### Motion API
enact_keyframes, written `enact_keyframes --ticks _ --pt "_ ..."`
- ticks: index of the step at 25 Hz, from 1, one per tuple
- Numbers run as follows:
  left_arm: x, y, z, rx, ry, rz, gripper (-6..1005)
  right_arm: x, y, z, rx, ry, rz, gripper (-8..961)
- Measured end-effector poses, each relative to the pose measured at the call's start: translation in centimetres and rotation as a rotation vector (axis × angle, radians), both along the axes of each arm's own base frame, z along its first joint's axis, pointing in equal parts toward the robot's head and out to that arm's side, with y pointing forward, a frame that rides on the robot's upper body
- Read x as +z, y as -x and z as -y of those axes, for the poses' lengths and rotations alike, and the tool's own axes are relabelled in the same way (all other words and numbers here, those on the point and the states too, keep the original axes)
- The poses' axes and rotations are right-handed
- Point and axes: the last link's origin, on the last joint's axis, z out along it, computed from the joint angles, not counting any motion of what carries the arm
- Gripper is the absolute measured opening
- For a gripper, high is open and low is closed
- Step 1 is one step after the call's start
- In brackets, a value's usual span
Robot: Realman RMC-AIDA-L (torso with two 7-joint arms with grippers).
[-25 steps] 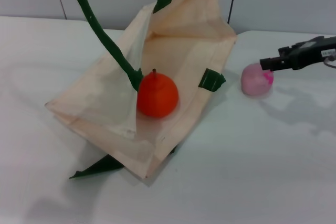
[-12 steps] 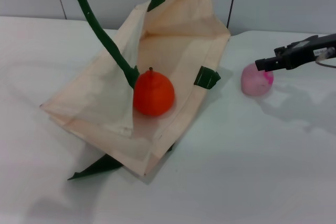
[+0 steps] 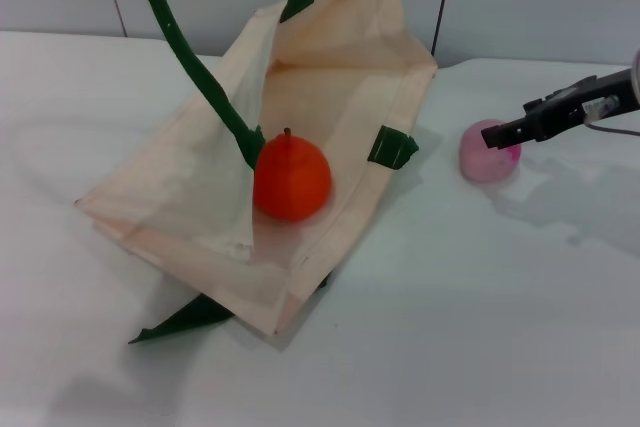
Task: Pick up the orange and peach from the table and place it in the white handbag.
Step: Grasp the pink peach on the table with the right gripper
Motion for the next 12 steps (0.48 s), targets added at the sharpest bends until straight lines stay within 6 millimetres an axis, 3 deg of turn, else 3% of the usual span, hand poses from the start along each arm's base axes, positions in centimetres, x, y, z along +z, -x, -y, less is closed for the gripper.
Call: enact_keyframes --ticks 12 --pt "0.0 0.0 0.0 -0.001 0.003 -0.003 120 -1.9 0.1 -0.2 -0.014 0.029 0.002 827"
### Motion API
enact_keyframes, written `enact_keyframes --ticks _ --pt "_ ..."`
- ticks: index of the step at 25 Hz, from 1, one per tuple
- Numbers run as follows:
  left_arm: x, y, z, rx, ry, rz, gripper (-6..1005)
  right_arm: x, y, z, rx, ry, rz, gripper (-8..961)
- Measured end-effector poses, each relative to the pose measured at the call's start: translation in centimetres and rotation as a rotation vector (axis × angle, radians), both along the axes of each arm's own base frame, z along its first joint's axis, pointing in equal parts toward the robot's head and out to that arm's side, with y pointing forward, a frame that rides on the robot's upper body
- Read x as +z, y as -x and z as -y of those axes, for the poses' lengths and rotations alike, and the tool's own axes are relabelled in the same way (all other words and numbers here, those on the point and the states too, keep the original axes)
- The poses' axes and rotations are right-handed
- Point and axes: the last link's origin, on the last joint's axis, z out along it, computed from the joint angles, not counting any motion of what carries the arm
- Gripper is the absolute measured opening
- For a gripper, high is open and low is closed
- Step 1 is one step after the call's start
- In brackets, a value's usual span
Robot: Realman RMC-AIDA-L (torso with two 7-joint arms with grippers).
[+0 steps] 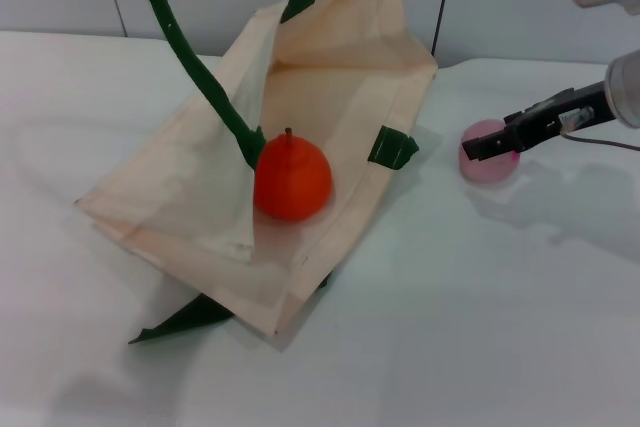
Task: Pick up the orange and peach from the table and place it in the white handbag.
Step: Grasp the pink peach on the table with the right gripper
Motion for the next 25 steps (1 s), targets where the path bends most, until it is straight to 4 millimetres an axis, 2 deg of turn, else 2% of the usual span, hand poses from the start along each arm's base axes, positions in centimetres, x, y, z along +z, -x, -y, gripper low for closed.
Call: enact_keyframes --ticks 17,25 --pt "-0.2 -0.22 -0.04 -0.008 0.006 -0.004 121 0.28 -0.01 -0.46 0.006 -0.028 0.007 828" --pt "-0.21 -0.52 -0.09 -0.016 0.007 -0.004 121 -0.24 -0.76 -0.31 -0.013 -0.03 0.016 828"
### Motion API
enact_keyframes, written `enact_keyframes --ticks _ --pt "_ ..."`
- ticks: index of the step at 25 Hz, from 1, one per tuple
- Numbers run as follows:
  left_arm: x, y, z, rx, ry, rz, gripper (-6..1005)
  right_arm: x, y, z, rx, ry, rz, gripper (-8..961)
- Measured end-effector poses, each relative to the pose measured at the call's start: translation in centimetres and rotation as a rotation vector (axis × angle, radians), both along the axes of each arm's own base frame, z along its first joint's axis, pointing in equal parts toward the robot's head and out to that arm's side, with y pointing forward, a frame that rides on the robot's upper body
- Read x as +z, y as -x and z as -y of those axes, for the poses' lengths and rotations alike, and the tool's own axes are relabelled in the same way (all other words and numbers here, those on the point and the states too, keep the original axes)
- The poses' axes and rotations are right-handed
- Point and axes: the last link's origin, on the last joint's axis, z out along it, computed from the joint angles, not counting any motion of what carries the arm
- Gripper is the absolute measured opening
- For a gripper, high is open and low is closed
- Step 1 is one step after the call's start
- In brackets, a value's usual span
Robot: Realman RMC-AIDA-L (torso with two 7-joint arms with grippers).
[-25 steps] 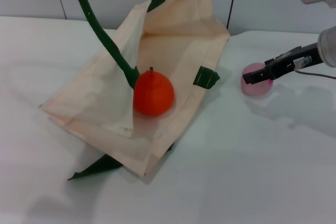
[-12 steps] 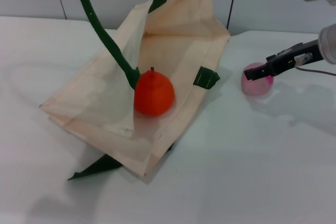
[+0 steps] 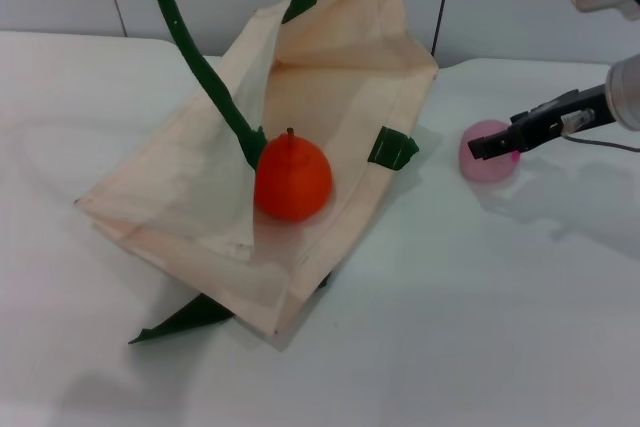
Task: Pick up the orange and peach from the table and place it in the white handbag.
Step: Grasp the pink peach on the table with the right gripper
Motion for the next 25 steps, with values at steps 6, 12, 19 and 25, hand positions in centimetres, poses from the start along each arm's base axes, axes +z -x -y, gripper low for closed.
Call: enact_keyframes --ticks 6,12,19,25 --pt "0.0 -0.1 0.0 -0.003 0.0 0.0 121 -0.6 0.0 -0.2 0.0 -0.004 0.009 829" --pt "0.0 -0.1 0.0 -0.004 0.0 0.0 121 -1.2 0.3 -0.3 0.009 0.0 0.015 799" --pt "0.0 -0.2 0.0 -0.006 0.0 0.0 121 -1.4 0.4 -0.4 0.016 0.001 0.02 758" --pt "0.0 -0.1 0.0 -0.002 0.0 0.0 121 -1.2 0.2 -0.4 0.01 -0.004 0.019 701"
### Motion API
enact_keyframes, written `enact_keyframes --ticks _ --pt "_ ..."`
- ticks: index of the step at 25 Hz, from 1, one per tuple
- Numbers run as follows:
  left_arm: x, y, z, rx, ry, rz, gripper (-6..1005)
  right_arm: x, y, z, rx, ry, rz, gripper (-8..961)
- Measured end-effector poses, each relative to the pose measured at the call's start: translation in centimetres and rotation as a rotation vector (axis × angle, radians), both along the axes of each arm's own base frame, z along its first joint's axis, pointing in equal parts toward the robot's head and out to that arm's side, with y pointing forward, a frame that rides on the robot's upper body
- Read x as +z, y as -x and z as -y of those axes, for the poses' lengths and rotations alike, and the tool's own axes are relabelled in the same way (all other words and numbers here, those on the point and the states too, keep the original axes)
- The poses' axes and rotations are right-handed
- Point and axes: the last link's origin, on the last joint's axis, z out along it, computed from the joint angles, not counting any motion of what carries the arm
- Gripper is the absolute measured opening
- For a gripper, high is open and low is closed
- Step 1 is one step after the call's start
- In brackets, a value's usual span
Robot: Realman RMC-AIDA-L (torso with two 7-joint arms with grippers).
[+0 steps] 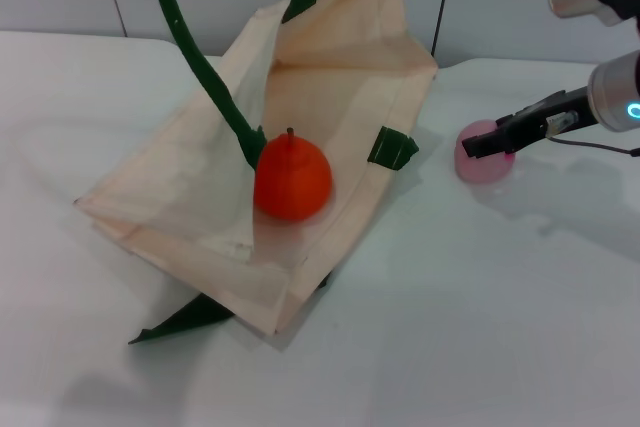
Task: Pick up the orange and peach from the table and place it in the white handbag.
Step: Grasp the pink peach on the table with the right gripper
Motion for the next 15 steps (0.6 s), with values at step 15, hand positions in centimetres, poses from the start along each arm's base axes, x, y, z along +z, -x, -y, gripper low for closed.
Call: enact_keyframes --ticks 15 --pt "0.04 0.51 0.01 0.022 -0.006 -0.022 120 0.25 0.18 -0.04 -0.011 0.0 -0.009 779"
